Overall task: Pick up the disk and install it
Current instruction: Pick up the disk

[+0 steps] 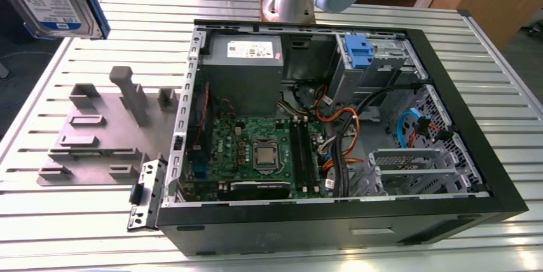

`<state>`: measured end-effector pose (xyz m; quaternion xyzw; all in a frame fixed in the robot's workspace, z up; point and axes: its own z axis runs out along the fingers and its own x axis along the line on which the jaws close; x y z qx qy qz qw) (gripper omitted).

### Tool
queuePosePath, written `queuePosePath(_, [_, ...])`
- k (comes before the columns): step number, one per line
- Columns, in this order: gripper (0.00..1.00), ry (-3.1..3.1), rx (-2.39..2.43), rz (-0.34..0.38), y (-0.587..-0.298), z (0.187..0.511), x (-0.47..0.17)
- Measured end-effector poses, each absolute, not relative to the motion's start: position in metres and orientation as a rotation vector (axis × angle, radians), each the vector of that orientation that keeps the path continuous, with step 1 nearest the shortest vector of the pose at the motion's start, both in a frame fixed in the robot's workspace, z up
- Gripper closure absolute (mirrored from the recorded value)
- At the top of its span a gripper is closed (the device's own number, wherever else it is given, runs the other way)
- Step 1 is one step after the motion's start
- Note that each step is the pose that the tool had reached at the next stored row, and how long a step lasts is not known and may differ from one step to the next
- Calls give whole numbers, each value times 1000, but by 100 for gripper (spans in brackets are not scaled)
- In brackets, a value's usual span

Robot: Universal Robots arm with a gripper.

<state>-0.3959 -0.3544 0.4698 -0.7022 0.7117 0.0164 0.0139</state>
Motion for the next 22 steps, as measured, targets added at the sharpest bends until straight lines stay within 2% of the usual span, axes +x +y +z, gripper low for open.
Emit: queuePosePath(22, [65, 2217, -2187, 51, -354, 477, -395])
